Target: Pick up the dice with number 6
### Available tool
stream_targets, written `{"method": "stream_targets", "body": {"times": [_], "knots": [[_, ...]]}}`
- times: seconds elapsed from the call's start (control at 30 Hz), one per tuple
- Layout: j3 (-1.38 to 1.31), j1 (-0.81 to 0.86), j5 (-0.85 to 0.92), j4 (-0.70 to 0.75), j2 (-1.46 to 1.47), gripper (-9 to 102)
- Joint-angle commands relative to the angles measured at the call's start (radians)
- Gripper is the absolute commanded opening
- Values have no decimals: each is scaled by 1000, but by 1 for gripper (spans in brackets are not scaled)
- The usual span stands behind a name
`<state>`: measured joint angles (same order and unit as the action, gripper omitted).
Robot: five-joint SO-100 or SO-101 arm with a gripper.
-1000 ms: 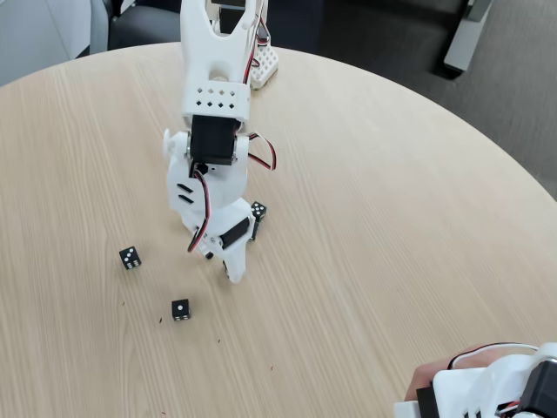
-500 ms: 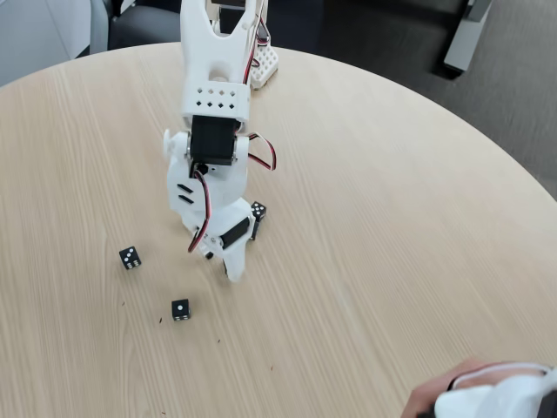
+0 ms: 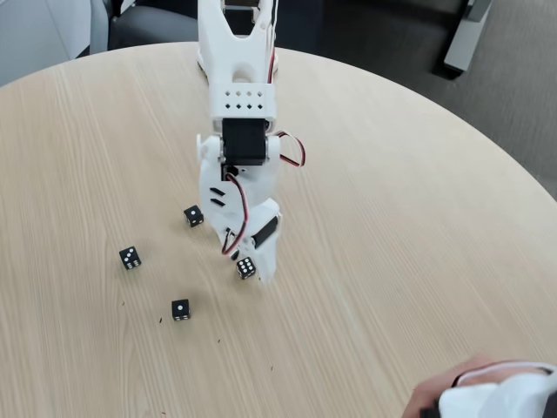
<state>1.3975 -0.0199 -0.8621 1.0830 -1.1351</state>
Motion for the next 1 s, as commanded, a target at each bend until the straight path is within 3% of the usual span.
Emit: {"method": "stream_targets", "body": {"times": [0.0, 0.97], "knots": [[-17, 3, -3, 3, -25, 21], [-17, -5, -55, 3, -26, 8]]}}
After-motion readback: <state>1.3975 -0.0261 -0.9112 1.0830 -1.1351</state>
